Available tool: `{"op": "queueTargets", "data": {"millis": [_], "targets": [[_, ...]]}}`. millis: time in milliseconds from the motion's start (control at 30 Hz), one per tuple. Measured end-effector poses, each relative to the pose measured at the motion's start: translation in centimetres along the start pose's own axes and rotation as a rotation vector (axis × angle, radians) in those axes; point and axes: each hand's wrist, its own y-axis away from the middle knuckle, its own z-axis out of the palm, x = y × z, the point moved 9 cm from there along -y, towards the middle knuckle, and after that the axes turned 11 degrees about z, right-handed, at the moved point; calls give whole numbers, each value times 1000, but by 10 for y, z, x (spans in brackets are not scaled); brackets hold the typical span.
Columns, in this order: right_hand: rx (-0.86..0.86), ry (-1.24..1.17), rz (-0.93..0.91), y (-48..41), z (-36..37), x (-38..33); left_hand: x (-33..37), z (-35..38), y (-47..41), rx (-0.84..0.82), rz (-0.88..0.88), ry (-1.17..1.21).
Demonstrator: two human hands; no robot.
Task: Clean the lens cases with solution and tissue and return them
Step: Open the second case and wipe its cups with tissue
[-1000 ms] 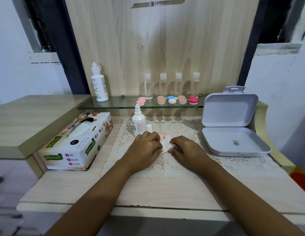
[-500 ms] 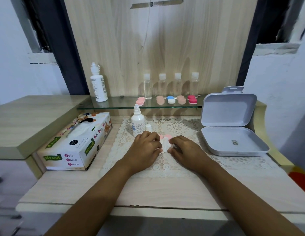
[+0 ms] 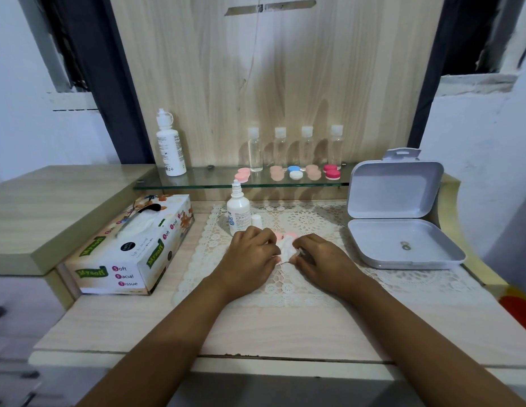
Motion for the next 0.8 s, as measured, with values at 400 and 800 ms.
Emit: {"op": "queueTargets", "data": {"millis": [400, 800], "targets": [[-1, -13, 5, 0, 1, 1, -2, 2, -3, -22, -28, 47], [5, -21, 14, -1, 2, 3, 3, -3, -5, -16, 27, -109]]}}
